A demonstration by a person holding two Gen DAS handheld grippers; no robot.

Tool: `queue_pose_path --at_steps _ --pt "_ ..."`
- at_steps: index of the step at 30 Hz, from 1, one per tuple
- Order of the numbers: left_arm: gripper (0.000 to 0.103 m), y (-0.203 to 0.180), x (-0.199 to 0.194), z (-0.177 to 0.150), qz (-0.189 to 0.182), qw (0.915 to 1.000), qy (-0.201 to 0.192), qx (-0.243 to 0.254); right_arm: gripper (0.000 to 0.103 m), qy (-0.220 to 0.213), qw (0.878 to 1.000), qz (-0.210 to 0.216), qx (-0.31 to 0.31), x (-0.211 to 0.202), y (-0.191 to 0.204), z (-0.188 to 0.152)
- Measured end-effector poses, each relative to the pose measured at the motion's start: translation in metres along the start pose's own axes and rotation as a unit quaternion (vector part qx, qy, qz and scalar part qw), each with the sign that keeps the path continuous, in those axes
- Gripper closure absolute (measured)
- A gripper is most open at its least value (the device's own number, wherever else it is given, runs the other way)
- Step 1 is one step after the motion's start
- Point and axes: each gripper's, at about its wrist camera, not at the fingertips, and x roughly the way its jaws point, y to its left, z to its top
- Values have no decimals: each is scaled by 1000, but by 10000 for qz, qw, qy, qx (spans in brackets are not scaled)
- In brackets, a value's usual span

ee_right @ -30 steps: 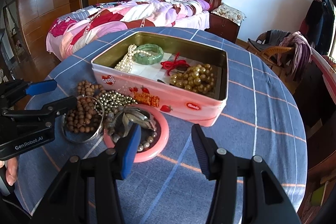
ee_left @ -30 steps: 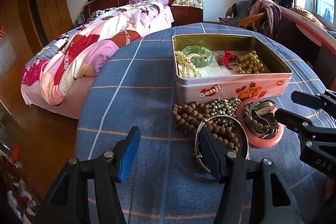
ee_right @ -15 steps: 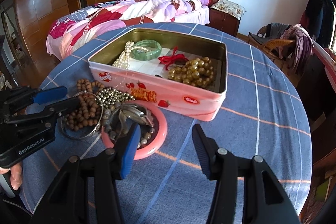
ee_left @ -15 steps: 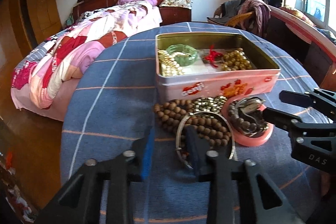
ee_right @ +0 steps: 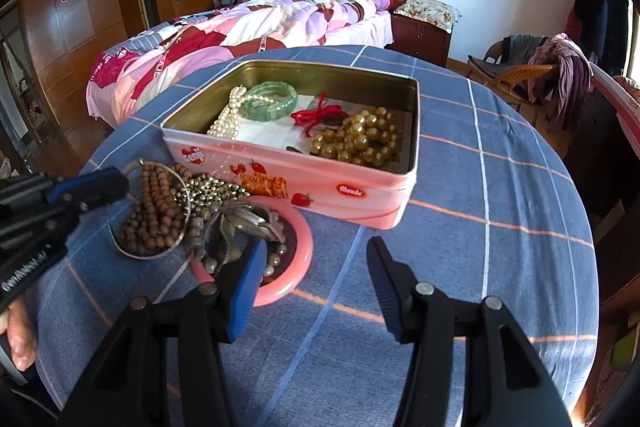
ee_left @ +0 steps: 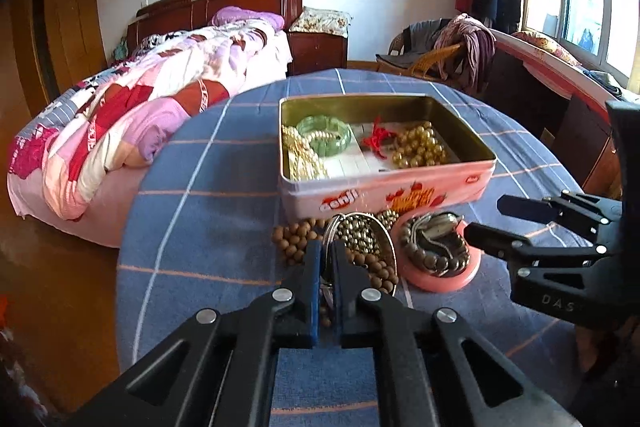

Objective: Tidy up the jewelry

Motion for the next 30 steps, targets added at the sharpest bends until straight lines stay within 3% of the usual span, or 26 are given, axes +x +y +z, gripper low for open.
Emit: queue_pose_path --at_steps 11,17,22,25,30 --pt "99 2 -24 10 -61 9994 -338 -30 47 -52 9998 -43 -202 1 10 5" --pt "99 5 -24 10 -81 9993 -339 -103 47 -46 9994 82 -338 4 19 13" --pt "99 8 -21 9 -96 9994 -298 -134 56 108 9981 338 -495 15 27 20" --pt "99 10 -20 8 -104 9994 -283 -161 69 211 9970 545 -517 18 28 19" --pt "99 10 -17 7 -109 9995 -247 -171 76 208 9962 629 -567 13 28 14"
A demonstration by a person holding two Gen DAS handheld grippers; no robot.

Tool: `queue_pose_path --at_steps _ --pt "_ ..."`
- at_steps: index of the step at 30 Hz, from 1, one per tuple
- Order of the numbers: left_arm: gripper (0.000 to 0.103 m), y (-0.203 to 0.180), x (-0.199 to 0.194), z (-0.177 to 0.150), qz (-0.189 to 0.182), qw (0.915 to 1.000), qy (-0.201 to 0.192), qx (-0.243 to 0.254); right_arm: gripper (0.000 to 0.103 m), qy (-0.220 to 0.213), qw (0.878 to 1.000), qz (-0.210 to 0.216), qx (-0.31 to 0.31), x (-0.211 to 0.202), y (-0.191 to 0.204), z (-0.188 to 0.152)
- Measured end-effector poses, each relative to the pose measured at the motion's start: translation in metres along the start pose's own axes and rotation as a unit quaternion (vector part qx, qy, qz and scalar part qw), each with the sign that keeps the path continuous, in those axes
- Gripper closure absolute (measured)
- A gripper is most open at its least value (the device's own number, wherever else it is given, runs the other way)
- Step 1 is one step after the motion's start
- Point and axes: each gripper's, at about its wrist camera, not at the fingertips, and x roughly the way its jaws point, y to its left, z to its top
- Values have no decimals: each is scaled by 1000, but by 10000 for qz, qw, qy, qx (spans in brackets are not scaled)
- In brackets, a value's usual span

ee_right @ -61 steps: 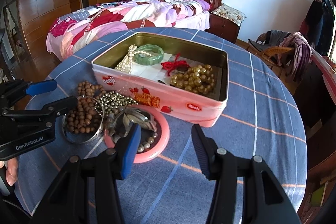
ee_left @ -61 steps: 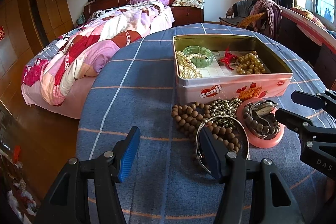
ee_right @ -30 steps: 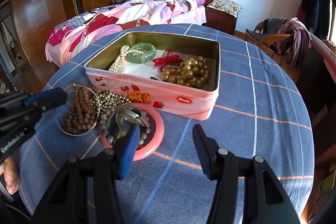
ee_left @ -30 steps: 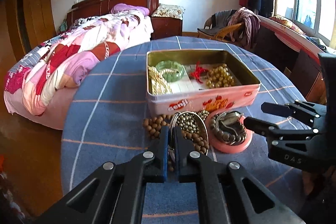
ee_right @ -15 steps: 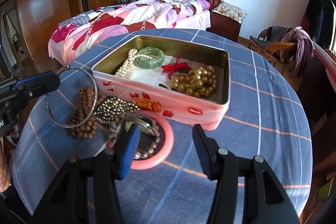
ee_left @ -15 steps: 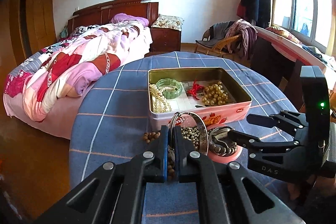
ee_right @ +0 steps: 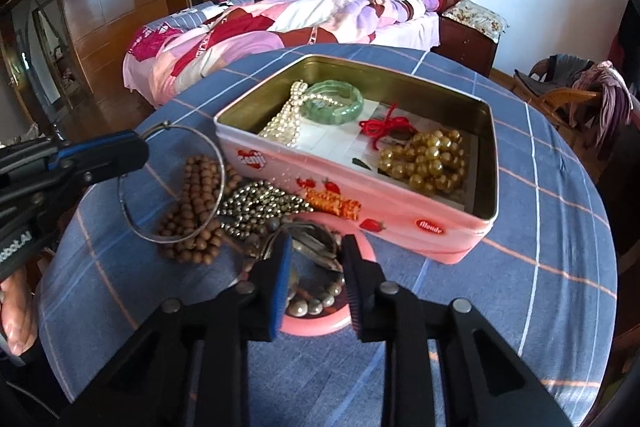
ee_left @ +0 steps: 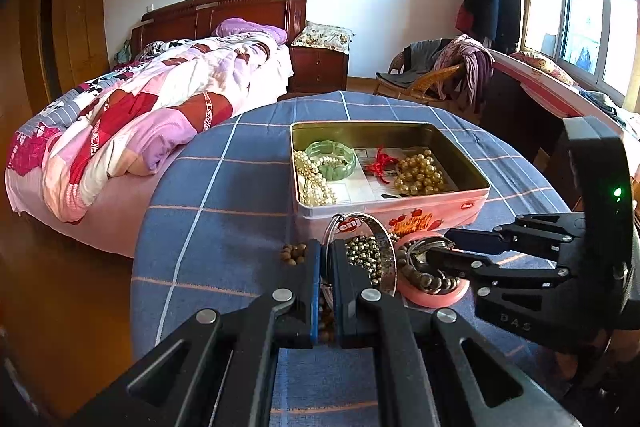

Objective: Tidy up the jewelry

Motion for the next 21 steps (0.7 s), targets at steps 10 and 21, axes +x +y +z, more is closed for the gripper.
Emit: queue_pose_path --at_steps 10,21 --pt "99 0 5 -3 -3 10000 62 -9 88 -45 9999 113 68 -3 -1 -1" --pt "99 2 3 -3 -10 10000 -2 -15 100 -384 9992 137 52 -25 3 2"
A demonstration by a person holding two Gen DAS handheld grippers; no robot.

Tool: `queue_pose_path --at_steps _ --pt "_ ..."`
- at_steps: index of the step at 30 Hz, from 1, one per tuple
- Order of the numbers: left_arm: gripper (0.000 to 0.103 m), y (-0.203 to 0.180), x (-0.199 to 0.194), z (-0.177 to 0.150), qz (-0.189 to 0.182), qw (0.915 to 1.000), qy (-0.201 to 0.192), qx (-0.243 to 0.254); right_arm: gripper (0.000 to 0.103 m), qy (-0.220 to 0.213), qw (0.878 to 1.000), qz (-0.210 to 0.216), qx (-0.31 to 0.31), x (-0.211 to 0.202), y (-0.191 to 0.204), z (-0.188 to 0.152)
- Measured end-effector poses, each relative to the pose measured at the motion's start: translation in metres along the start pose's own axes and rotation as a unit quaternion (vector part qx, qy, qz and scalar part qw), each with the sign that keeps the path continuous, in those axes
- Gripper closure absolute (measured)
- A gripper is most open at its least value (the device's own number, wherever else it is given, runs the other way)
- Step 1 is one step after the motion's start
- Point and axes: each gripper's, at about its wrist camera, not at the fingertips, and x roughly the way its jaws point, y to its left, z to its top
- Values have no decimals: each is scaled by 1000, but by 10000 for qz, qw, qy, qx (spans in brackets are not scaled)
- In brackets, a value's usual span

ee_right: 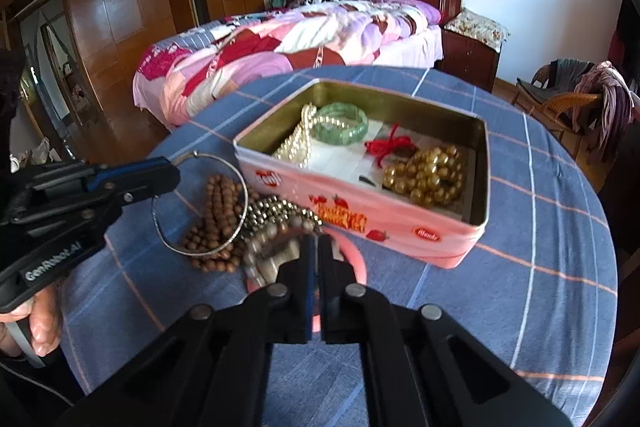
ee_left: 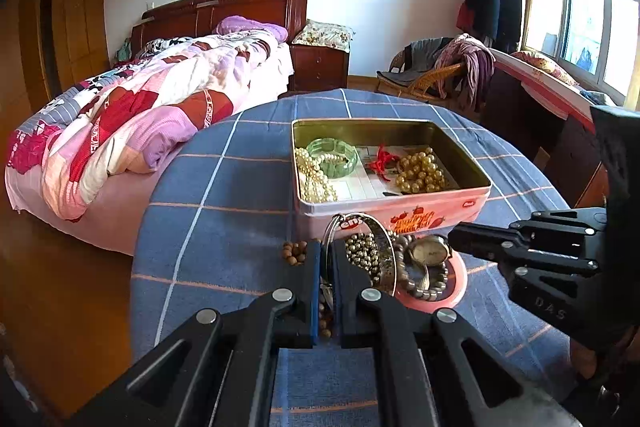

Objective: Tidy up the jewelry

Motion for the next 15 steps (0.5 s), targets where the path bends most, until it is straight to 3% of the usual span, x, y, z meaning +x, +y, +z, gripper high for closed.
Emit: queue_pose_path --at_steps 10,12,15 --pt "99 -1 -3 2 2 10000 4 -14 99 68 9996 -144 -229 -4 0 1" --pt "99 -1 -2 2 -17 10000 28 -15 83 61 9995 -165 -258 -2 0 0" --pt "99 -2 1 0 -32 10000 89 -16 82 163 9993 -151 -315 6 1 0"
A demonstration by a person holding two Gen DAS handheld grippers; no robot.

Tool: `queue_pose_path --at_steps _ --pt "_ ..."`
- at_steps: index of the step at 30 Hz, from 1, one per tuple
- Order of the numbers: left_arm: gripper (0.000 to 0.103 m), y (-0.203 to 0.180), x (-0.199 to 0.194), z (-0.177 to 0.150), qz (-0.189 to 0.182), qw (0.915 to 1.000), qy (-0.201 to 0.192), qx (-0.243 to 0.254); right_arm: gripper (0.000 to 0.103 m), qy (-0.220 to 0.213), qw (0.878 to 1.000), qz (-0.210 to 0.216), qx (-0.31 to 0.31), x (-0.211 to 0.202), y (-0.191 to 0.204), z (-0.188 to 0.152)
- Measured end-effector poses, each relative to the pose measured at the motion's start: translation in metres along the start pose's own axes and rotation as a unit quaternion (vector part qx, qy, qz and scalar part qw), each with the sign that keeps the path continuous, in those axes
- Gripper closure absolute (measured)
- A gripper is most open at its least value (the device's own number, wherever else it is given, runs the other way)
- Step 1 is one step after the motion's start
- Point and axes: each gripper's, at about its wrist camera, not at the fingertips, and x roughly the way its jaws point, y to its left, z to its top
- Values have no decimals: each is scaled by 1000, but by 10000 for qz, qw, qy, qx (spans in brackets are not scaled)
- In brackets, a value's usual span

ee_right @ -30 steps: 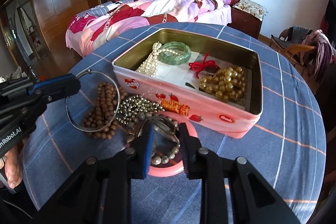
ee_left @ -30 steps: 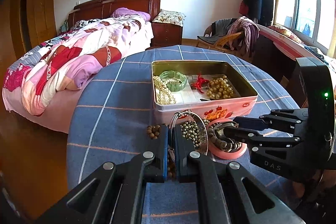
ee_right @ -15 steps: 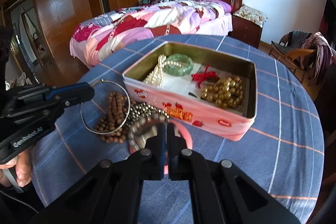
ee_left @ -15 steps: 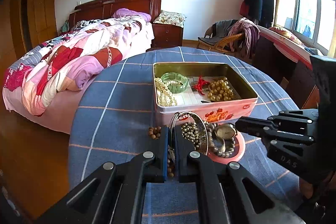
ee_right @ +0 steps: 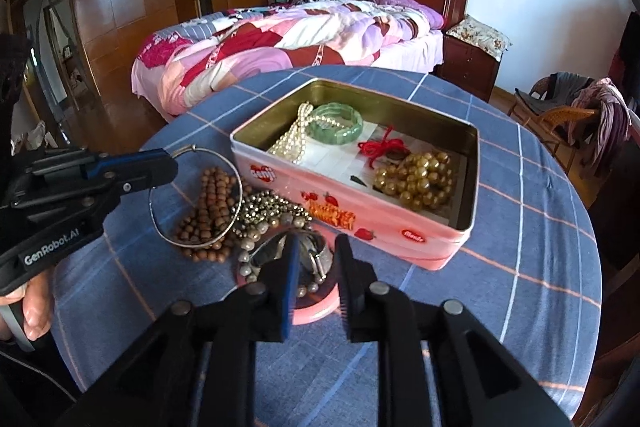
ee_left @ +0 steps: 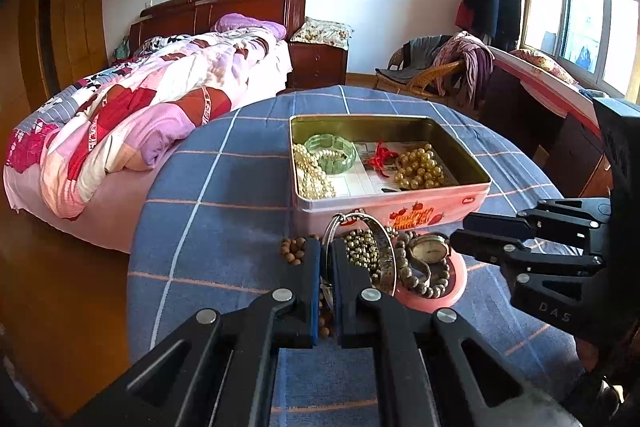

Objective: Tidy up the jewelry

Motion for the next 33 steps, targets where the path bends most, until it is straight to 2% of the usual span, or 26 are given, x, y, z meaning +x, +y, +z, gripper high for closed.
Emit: queue_pose_path --at_steps 6,7,9,12,21,33 --pt "99 2 4 -2 -31 10000 54 -35 78 440 9987 124 -209 25 4 -3" --pt "99 3 4 -2 -38 10000 54 -38 81 469 9985 123 -237 26 5 -5" --pt "99 3 2 -1 -55 10000 32 -35 86 433 9987 144 -235 24 5 -7" --pt "99 4 -1 1 -63 10000 -21 -54 87 289 9993 192 -146 14 4 -8" --pt "99 2 -16 13 -35 9997 -236 -2 88 -215 9996 137 -120 -18 7 7" --pt "99 0 -21 38 -12 9990 -433 141 88 -601 9981 52 -149 -37 7 29"
